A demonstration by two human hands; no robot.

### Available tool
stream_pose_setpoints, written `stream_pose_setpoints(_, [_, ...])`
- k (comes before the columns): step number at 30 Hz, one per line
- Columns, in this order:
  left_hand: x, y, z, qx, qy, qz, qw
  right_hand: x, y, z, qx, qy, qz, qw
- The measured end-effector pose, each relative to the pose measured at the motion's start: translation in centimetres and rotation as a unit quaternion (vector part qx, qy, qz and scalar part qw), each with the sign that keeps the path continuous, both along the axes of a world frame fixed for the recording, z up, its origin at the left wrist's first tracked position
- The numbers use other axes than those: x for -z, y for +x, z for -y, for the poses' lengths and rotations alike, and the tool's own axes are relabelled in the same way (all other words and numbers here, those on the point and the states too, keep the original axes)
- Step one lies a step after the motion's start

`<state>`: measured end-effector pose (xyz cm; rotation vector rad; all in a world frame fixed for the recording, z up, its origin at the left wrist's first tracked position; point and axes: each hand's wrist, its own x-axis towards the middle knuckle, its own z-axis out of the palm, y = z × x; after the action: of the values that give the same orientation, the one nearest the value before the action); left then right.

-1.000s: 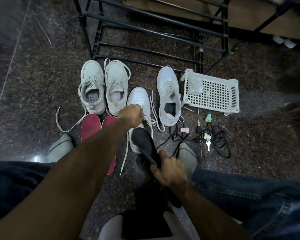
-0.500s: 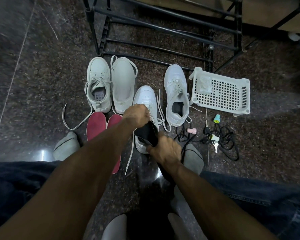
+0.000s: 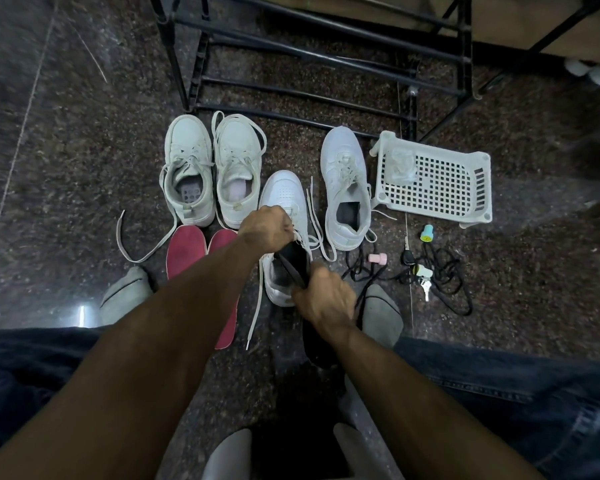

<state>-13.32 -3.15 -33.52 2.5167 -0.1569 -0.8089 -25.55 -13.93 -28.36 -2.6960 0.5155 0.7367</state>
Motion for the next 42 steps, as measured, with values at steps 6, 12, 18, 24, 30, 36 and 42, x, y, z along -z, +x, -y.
stream_pose_setpoints(6, [0.6,-0.1,-0.1,-0.005,-0.002,0.006,1.0,1.5,3.1,-0.6,0.001,-0.001,0.022,1.0])
stream_pose_setpoints(12, [0.7,0.0,0.0,-0.003,-0.009,0.007,1.0,1.4,0.7,-0.5,0.015,0.013,-0.023,1.0])
stream_pose_setpoints(18, [0.2,-0.3,0.2,-0.009,-0.007,0.01,1.0,0.6,-2.4,-1.0,0.055,0.038,0.02,0.998])
stream_pose_setpoints(24, [0.0,-0.7,0.2,-0.014,0.002,0.012,1.0,2.2,1.9,-1.8,0.127,0.073,0.027,0.989])
stream_pose_setpoints(30, [0.2,-0.5,-0.1,-0.011,-0.01,0.002,1.0,3.3,-1.1,-0.8,0.197,0.121,0.053,0.972])
stream_pose_setpoints(36, [-0.1,-0.4,0.0,-0.012,-0.009,-0.003,1.0,4.3,-1.5,0.7,0.261,0.165,0.037,0.95])
stream_pose_setpoints(42, [0.1,-0.4,0.1,-0.014,-0.007,-0.004,1.0,4.5,2.5,0.0,0.293,0.131,0.018,0.947])
